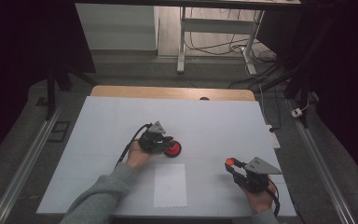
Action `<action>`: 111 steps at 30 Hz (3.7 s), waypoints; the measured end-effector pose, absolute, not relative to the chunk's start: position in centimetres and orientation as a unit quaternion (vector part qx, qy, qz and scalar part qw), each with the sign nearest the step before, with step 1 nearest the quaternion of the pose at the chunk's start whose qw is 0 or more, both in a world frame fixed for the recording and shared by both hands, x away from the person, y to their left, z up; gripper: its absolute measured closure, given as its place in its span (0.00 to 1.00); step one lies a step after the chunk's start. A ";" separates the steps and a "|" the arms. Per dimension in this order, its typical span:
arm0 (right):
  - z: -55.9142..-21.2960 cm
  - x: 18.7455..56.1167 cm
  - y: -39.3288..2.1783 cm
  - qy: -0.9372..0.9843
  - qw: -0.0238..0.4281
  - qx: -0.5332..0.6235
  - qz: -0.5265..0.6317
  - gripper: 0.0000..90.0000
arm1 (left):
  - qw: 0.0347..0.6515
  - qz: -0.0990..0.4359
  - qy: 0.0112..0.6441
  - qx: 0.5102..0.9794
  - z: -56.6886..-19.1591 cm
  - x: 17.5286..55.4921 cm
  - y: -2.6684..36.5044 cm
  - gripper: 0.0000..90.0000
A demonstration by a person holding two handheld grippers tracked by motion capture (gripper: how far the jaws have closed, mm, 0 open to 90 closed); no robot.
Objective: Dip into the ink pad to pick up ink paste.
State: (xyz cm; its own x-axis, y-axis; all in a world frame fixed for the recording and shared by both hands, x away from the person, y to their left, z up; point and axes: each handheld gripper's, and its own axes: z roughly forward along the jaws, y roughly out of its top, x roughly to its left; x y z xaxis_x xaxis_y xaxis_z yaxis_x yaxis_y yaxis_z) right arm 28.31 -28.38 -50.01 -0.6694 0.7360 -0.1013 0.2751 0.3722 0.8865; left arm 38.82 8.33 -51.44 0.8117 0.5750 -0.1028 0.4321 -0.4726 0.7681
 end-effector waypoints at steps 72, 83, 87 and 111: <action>-49.9 28.4 -28.4 0.790 0.250 0.320 0.459 0.72 | 0.495 0.108 0.286 0.813 -48.1 37.5 10.8 0.80; -49.9 28.4 -28.4 0.791 0.250 0.319 0.459 0.72 | 0.468 0.095 0.283 0.832 -48.7 37.8 10.1 0.80; -49.9 28.4 -28.4 0.791 0.249 0.319 0.459 0.72 | 0.454 0.093 0.285 0.839 -49.3 38.1 9.7 0.80; -50.0 28.4 -28.4 0.791 0.248 0.319 0.459 0.72 | 0.411 0.085 0.292 0.859 -52.0 38.8 8.5 0.80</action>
State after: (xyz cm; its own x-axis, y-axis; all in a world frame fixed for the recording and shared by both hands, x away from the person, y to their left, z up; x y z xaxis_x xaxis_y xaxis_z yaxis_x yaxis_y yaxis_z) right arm 28.40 -28.37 -50.01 -0.6738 0.7321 -0.1006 0.2761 0.3757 0.8847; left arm 38.77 8.49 -51.99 0.8146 0.5722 -0.0949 0.4328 -0.4906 0.7563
